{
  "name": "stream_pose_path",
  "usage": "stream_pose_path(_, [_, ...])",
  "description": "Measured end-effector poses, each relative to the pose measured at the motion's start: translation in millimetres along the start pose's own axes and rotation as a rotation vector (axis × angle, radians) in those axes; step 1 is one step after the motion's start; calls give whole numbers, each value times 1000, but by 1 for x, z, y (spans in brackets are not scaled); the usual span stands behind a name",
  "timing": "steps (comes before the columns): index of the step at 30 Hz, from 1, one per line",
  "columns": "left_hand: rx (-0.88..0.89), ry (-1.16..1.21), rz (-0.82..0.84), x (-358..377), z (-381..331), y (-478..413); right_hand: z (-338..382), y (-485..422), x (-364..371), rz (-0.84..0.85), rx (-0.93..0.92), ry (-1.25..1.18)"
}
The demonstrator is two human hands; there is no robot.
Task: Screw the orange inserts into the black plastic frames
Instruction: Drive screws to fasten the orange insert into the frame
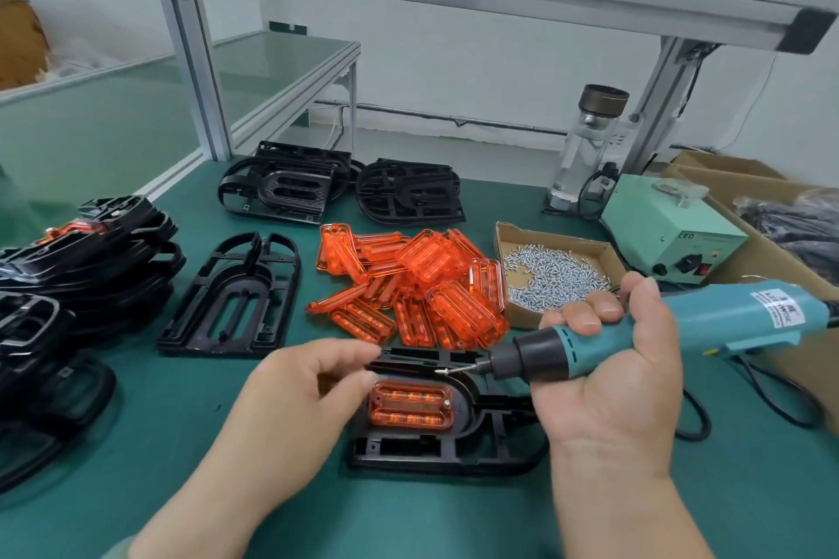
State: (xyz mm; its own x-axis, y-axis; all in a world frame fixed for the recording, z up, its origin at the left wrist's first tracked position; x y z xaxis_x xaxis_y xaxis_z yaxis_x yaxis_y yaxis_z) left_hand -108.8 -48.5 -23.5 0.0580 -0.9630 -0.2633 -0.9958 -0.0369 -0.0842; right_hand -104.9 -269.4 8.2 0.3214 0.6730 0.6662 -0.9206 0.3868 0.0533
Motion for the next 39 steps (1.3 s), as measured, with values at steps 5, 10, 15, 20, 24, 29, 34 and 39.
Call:
stream_pose_path(5, [-23,-331,165,7,20,-8,-7,-10,-5,-102,-84,-14])
stream_pose_path(10, [3,-344,228,17,21,-13,-15,-18,-5,-69,-94,13])
stream_pose_path(15, [18,-403,285,26,21,-14,-23,-22,-4,-65,-96,68])
stream_pose_path(20, [32,-407,268,28,24,-13,-34,-27,4,-7,-105,180])
stream_pose_path(24, [38,-385,259,27,26,-13,-40,-27,14,59,-140,242])
stream_pose_path(29, [51,-357,254,27,29,-14,-42,-26,23,138,-172,296])
stream_pose_path(34, [58,-354,248,27,31,-14,-43,-24,29,190,-183,335])
stream_pose_path(39, [59,-350,246,27,31,-15,-43,-22,33,230,-194,355])
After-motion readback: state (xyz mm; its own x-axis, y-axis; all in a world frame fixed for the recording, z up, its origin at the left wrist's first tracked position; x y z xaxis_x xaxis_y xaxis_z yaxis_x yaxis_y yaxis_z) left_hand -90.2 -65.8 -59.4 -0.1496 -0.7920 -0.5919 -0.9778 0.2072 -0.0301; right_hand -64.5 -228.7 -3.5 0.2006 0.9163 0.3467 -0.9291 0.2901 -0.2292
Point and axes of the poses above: each hand's wrist, its own y-axis away from the middle knuckle, its own x-axis out of the palm, z = x × y, the point moved 5 cm from there along -y, towards the middle knuckle, and after that the axes turned 15 degrees about y, right-handed, at the moved point
